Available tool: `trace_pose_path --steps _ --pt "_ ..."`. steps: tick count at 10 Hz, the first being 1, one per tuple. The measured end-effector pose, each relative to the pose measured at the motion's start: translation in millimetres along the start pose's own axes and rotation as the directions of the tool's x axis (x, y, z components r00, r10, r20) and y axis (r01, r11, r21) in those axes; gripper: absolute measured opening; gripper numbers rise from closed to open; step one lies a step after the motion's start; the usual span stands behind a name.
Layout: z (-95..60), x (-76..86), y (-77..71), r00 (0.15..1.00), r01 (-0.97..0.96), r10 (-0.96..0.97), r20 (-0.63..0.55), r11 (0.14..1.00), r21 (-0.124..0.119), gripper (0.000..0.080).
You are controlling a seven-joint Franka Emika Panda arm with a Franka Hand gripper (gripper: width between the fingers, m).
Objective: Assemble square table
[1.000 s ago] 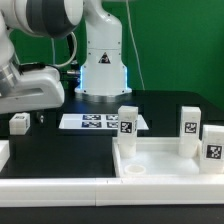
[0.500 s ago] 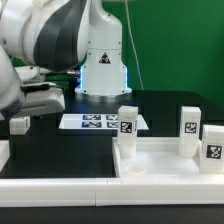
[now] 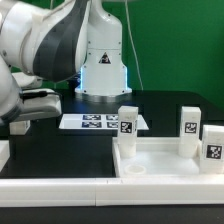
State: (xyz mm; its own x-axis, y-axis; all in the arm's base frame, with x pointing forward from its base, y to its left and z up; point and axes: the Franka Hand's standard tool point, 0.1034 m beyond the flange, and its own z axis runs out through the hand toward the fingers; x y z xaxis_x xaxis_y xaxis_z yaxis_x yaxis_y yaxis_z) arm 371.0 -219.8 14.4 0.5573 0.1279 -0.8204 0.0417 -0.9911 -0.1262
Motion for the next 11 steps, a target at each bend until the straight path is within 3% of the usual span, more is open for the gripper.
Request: trace_pose_path --steps 2,3,6,8,11 --pt "17.6 -2.5 -2.4 1.000 -0.015 0.015 0.014 1.000 0.013 0.0649" --pt "24.7 -2.3 -7.9 1.000 -0.018 0.018 0.015 1.000 0.006 0.0649" --pt "23.7 -1.3 -7.3 1.000 -0.017 0.017 0.013 1.000 0.005 0.0635" --pt "23.7 -1.3 -7.4 1.000 -0.017 0.017 0.013 1.000 0.004 0.0279" --pt "23.7 -1.1 -7.6 1.000 -0.016 0.016 0.014 1.000 0.004 0.0281"
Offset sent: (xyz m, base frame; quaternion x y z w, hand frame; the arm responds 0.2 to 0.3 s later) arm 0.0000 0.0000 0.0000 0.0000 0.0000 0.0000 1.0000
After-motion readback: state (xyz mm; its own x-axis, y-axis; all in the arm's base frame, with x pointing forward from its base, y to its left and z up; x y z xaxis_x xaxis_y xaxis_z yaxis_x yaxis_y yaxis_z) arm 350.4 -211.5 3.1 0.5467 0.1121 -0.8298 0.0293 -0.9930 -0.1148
